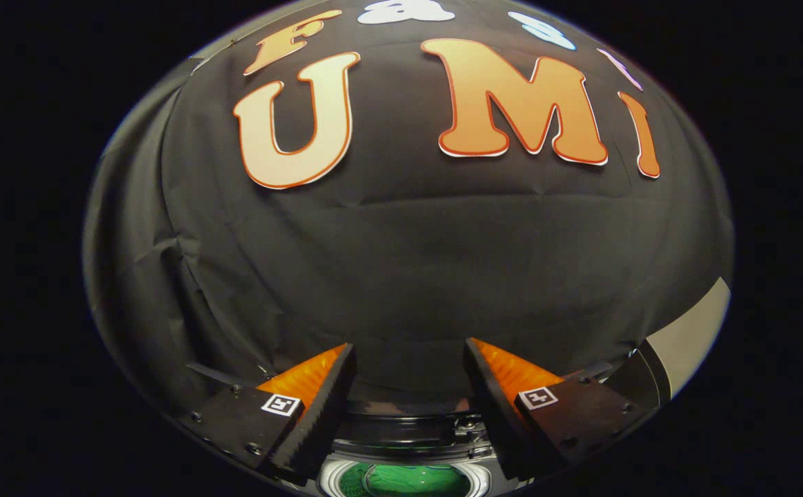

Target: Put the clothes into the washing machine and then close the washing machine lid.

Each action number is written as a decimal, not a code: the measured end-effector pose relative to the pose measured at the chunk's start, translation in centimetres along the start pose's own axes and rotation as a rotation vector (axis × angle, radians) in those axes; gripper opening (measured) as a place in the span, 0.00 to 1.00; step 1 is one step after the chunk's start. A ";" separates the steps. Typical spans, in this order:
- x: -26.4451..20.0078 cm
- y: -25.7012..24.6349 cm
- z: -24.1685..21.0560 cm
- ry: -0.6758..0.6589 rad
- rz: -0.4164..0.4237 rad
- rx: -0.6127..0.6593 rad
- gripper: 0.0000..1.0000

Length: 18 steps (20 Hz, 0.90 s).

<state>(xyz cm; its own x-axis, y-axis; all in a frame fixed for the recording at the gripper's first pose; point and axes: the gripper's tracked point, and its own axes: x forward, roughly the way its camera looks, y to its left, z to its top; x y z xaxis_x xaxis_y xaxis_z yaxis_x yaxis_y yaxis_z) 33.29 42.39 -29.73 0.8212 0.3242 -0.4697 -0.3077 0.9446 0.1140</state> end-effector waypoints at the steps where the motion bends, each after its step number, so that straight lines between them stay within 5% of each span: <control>1: 0.2 0.0 -0.2 -0.007 -0.004 -0.024 0.96; 18: -7.0 0.3 -2.6 -0.110 0.022 -0.048 0.97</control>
<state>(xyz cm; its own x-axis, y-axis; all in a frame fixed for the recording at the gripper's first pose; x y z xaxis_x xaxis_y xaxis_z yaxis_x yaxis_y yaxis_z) 26.21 40.29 -28.74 0.8609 0.3514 -0.3679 -0.3473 0.9344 0.0797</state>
